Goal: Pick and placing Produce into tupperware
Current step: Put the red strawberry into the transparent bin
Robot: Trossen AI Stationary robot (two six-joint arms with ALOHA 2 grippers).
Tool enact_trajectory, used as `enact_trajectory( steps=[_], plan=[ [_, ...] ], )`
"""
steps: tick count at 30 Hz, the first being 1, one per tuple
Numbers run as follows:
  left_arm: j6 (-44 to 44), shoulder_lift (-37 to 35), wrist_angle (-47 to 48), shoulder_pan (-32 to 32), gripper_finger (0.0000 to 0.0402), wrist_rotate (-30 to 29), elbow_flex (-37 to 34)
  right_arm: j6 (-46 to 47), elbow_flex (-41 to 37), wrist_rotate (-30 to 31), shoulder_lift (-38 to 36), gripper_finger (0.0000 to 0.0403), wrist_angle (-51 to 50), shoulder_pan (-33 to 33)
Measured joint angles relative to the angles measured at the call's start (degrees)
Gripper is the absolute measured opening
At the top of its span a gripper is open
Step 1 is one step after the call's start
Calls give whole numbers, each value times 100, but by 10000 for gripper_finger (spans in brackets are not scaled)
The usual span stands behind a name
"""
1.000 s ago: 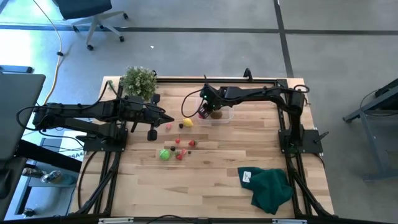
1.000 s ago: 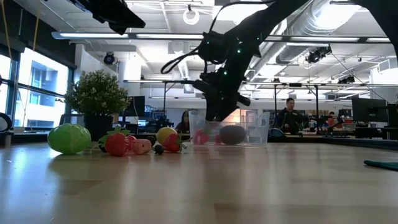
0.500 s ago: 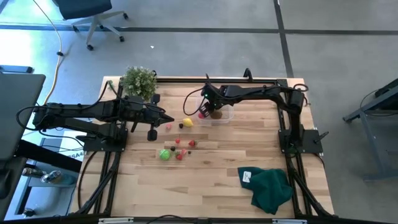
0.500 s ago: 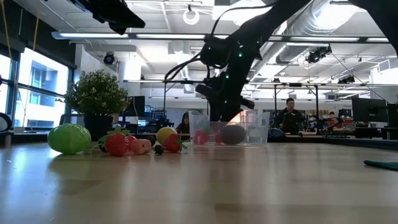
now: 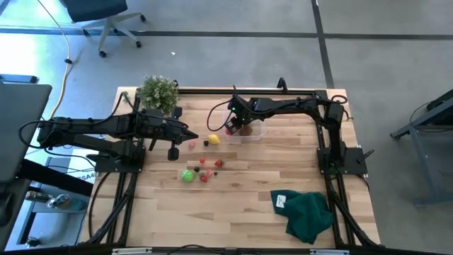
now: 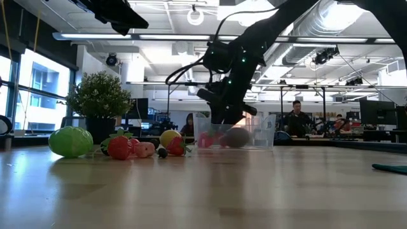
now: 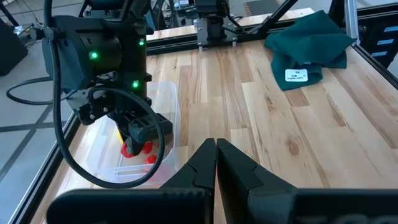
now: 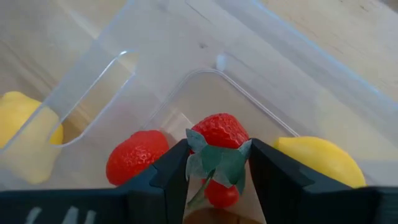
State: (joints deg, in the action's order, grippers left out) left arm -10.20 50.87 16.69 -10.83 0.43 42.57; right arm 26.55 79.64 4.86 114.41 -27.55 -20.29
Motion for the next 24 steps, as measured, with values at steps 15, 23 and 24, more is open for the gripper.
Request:
enact_trajectory(
  steps=[15, 23, 24],
  plan=[
    [-2, 1, -1, -1, 5, 2, 1, 2, 0, -215, -43, 179, 54, -4],
    [-2, 2, -2, 0, 5, 2, 0, -311, 0, -257, -736, 179, 69, 148],
    [-2, 0, -2, -2, 5, 0, 2, -395, 0, -247, -880, 179, 67, 212]
  ],
)
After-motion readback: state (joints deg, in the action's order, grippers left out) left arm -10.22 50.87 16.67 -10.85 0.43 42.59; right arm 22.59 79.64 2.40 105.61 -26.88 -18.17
